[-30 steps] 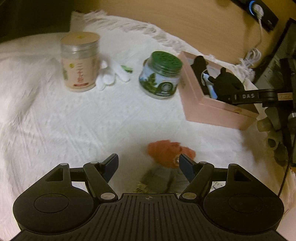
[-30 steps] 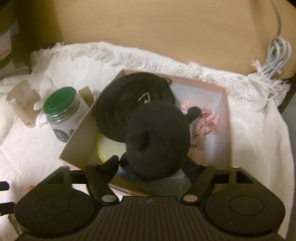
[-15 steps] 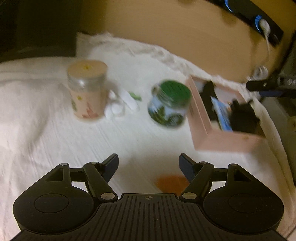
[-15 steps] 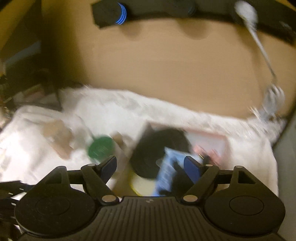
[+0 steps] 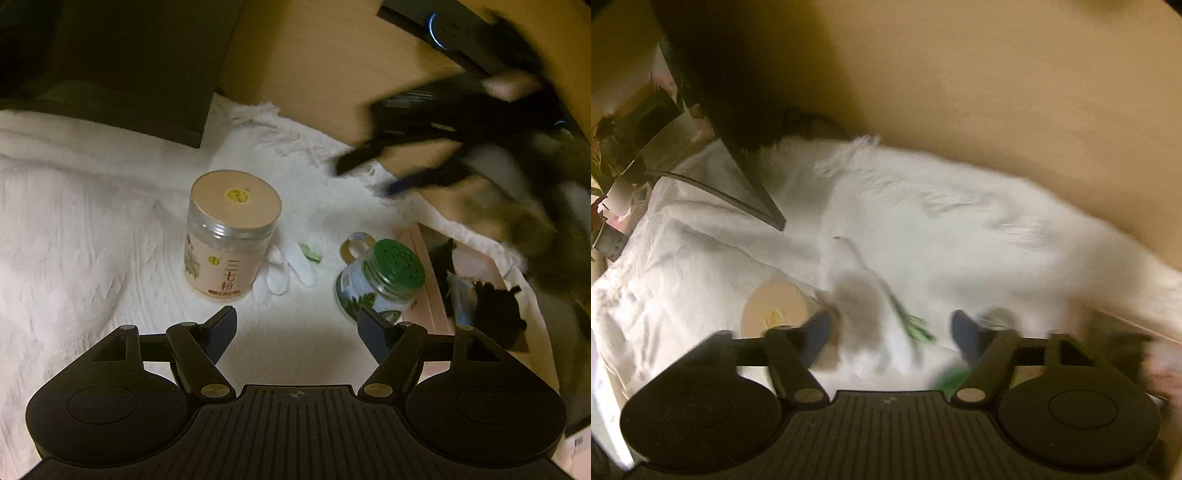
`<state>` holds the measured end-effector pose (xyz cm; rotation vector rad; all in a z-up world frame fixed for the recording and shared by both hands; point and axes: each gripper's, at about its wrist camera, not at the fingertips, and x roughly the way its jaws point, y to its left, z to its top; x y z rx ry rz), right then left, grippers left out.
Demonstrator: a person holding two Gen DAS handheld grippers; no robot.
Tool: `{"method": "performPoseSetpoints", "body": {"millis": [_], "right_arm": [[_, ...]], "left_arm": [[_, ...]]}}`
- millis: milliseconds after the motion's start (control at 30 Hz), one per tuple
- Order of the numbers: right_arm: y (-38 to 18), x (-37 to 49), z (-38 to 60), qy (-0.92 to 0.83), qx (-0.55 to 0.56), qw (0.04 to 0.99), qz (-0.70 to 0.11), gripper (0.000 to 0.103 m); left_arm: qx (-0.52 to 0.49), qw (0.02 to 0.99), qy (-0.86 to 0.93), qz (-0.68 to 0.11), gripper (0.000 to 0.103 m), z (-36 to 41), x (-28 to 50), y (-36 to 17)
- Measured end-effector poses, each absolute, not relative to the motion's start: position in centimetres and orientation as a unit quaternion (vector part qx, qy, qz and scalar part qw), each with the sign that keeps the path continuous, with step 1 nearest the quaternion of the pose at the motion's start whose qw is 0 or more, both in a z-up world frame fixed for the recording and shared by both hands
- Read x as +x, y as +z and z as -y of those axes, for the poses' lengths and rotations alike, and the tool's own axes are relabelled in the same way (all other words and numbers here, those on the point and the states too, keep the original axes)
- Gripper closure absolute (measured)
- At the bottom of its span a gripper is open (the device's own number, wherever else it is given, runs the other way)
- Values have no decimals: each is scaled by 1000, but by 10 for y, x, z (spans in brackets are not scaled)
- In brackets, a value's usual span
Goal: Organize soft objects
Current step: 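Reach the right gripper to the white glove and grasp it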
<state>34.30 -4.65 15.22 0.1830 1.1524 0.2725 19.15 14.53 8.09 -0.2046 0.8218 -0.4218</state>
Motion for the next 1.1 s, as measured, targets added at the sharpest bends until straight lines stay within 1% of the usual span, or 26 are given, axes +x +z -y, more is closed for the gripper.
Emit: {"method": "performPoseSetpoints", "body": {"millis": [33,167,300,333,367,400,433,467,533,700,800,833,900,967,1033,1100], "right_arm": [[144,357,34,132,86,823,-545,42],[109,396,-1,116,82,815,-563,42],[73,415,-4,72,93,793,-597,42],[65,415,-1,72,107,784,-607,52],[59,415,2,78,120,773,-618,66],[57,413,5,82,128,768,-622,73],[57,410,11,85,136,767,-621,86],[60,406,17,88,145,768,-618,96],[71,396,33,99,169,767,-611,100],[99,365,61,122,189,764,-605,101],[113,358,56,152,140,776,-596,99],[115,359,54,152,126,781,-593,97],[107,365,44,149,106,782,-596,90],[92,379,36,135,89,785,-598,77],[75,390,31,131,80,779,-608,69],[62,397,26,128,70,773,-617,68]], "left_arm": [[-91,892,-205,-392,26,-148,192,80],[-101,895,-205,-383,26,-162,196,78],[-101,900,-202,-372,26,-174,198,81],[-99,902,-201,-369,26,-175,198,82],[-98,904,-199,-366,26,-176,199,82],[-98,905,-197,-364,26,-177,200,82],[-101,905,-196,-363,26,-177,201,81],[-104,904,-197,-364,26,-176,202,79],[-110,900,-201,-370,26,-170,206,74],[-113,889,-220,-385,26,-146,211,63],[-111,886,-218,-393,26,-137,211,61],[-111,886,-215,-396,26,-136,209,61],[-109,885,-213,-400,26,-136,205,61],[-109,883,-211,-405,26,-138,200,60],[-113,883,-205,-408,26,-144,195,58],[-121,881,-196,-413,26,-151,193,54]]}}
